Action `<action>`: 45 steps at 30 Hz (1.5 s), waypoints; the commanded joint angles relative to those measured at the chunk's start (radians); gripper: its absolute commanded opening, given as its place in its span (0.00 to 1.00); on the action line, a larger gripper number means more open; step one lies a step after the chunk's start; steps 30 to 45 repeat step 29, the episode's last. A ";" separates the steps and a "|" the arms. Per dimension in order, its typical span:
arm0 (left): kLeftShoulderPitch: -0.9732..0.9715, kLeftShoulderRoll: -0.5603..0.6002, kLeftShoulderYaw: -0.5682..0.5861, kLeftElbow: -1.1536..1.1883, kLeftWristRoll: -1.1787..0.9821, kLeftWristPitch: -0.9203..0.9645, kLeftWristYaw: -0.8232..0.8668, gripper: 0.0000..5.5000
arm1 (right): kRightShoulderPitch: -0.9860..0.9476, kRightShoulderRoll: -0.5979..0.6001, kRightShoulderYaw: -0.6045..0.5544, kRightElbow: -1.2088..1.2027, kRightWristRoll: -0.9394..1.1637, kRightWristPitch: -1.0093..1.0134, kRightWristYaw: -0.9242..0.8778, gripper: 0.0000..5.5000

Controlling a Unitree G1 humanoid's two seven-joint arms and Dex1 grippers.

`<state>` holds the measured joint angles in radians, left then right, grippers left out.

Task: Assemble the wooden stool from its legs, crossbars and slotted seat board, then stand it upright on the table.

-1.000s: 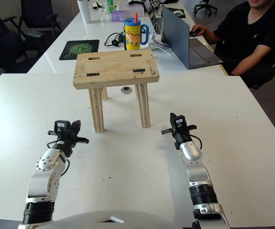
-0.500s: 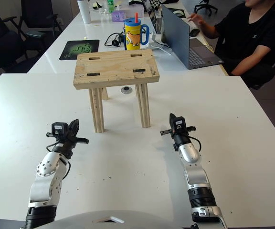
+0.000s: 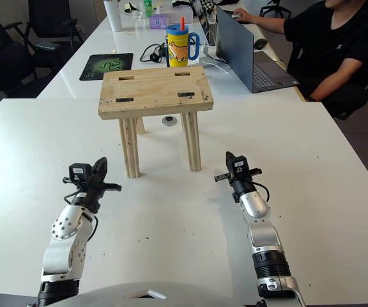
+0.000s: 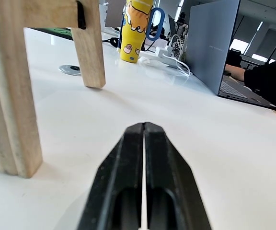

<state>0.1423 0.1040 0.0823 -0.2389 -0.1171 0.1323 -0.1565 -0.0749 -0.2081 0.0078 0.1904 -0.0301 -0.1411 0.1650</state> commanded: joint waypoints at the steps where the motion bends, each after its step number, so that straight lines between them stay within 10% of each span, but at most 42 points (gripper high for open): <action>1: -0.038 0.014 0.011 0.023 -0.001 -0.010 -0.001 0.00 | -0.046 0.010 -0.002 0.037 -0.003 -0.021 -0.009 0.00; 45: -0.063 -0.021 -0.006 0.070 0.018 -0.064 0.058 0.00 | -0.227 0.043 0.022 0.279 -0.002 -0.128 0.031 0.00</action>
